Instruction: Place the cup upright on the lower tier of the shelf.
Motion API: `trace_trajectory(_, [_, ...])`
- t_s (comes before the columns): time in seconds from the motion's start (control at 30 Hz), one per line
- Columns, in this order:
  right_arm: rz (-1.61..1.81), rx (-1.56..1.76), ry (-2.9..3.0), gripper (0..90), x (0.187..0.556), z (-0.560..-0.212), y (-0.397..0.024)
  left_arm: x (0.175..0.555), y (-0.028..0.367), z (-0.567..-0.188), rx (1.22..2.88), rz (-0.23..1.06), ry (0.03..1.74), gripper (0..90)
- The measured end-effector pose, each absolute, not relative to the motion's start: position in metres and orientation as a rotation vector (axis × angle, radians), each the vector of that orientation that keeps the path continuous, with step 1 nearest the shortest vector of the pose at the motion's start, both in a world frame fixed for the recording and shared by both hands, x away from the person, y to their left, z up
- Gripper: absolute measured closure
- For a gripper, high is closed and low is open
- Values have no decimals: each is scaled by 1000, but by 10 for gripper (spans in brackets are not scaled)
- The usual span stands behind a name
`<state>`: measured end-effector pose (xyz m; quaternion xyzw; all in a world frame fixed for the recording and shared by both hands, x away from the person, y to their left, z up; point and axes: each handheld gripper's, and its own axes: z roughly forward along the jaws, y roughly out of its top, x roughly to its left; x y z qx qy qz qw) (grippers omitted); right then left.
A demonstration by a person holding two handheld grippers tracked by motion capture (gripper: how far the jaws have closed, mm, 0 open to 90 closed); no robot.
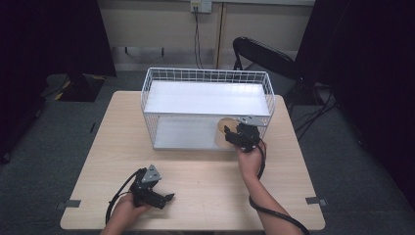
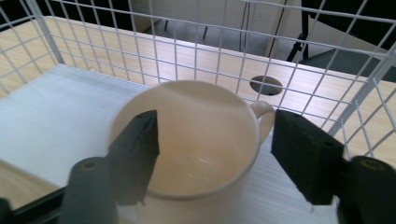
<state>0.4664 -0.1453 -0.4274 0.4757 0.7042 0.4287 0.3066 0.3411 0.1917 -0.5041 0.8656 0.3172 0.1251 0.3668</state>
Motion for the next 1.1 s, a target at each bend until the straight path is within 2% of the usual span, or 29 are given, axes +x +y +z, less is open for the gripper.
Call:
trace_trajectory(0.27, [1224,1228,1900,189,457,-421,-147,341,192,-504,2224,321,815,1])
trace_trajectory(0.6, [1184,1218,1967,172,453,-429,-146,341,192,-504,2225,322,814,0])
trace_trajectory(0.83, [1168,1241,1960,198,455,-435,-146,341,192,-504,2224,321,815,0])
trace_trajectory(0.97, [1166,1242,1972,295,455,-439,-144,341,192,-504,2224,322,815,0])
trace_trajectory(1.1, [1162,1241,1970,329,455,-442,-142,341,192,-504,2224,321,815,1])
